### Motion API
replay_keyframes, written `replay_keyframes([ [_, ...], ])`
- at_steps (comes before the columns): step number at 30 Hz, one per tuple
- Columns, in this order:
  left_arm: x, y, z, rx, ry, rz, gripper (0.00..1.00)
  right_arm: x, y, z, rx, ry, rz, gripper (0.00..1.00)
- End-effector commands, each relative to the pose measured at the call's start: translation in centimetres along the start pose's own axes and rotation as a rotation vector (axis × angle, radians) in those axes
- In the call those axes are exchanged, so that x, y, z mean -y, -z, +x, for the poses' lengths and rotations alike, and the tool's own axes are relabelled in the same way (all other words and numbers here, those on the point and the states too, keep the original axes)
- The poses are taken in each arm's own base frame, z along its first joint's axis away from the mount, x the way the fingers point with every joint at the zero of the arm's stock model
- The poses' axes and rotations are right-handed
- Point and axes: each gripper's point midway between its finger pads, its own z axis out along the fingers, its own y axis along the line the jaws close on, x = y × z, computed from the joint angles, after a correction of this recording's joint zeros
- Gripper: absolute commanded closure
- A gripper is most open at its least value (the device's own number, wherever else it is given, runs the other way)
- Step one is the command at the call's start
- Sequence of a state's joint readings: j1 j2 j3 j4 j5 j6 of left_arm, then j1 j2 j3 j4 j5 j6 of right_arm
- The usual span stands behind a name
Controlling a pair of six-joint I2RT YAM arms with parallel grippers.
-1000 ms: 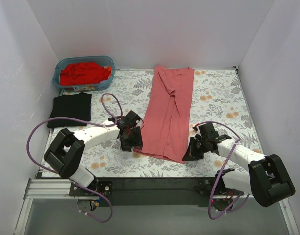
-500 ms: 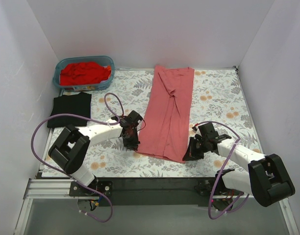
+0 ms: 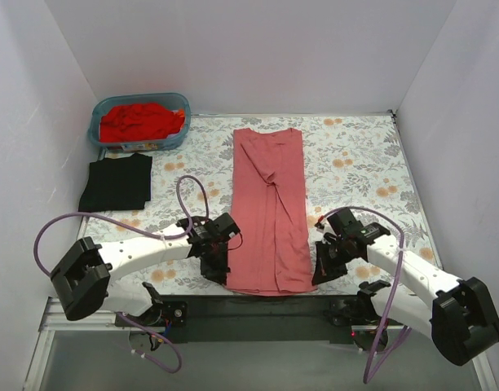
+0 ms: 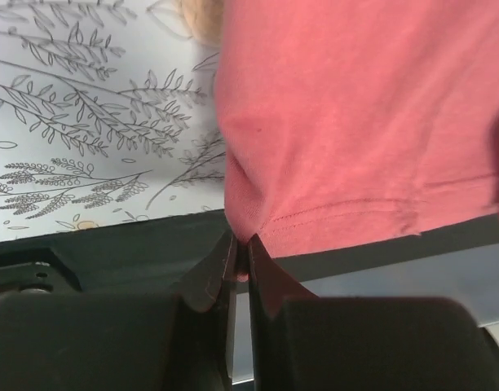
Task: Fold and stack the t-shirts
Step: Fold the tshirt
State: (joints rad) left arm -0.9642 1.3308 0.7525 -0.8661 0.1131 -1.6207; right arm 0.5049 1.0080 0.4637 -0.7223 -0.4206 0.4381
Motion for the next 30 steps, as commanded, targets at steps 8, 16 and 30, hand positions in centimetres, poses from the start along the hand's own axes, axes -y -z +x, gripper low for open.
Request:
replay_keyframes([
  [8,3.6,4.4,-14.3,0.266,0.095,0.105,1.00,-2.2,4.7,-12.7,0.177,0.150,0.198,0.99],
  [16,2.0,6.1,-24.0,0.428,0.112,0.040,1.00,-1.4,7.7,-22.4,0.290,0.192,0.283,0.99],
  [30,1.5,6.2,-31.7,0.580,0.109,0.040,1.00,0.3,8.8,-29.4,0.352,0.176,0.274,0.99],
])
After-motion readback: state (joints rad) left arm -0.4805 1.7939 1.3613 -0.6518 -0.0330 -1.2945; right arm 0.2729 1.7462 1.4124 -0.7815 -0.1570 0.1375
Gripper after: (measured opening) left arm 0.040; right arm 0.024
